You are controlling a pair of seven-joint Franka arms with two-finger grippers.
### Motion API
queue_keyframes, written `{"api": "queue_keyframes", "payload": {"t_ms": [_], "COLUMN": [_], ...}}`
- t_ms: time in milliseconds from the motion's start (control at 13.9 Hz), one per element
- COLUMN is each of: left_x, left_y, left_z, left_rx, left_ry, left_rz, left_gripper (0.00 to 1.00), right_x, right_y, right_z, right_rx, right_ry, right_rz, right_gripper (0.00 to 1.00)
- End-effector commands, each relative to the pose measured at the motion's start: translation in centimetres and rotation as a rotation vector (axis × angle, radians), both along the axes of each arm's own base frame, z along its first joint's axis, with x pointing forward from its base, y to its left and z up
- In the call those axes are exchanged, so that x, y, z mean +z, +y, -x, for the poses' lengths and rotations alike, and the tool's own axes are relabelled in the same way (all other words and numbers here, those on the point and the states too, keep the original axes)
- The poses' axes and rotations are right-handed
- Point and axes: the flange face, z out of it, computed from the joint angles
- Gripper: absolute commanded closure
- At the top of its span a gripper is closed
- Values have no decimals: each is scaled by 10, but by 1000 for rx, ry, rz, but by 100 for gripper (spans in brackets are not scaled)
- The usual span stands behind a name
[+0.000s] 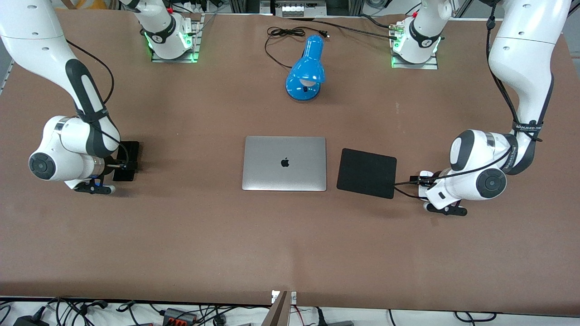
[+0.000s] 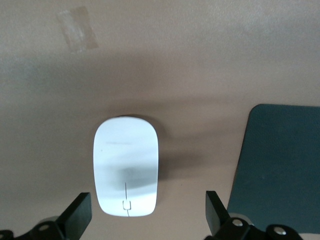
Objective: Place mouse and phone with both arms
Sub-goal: 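Grasp the black phone with the right gripper while the left gripper grasps the mouse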
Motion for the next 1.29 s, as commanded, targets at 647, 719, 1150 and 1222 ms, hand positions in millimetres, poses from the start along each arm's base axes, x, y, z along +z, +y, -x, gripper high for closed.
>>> {"api": "queue_keyframes", "payload": {"t_ms": [647,719,1150,1222], "left_x": [-26,-27,-33,-33], "left_y": [13,13,17,17], "left_z": [8,8,13,13], "left_rx": [-76,-76,-70,-70], "left_ry": [-58,-64,-83,-82], "left_rz": [-37,-35,-29,-29], "left_gripper": [0,0,17,27], "right_x": [-10,-10,33,51], "right_y": [-2,0,30,35], "right_z": [17,16,2,-3], "right_rx": [3,3,81,98], "right_ry": [43,43,46,35], "right_rz": [-7,-6,-52,-58], "right_gripper": [45,56,74,75]}}
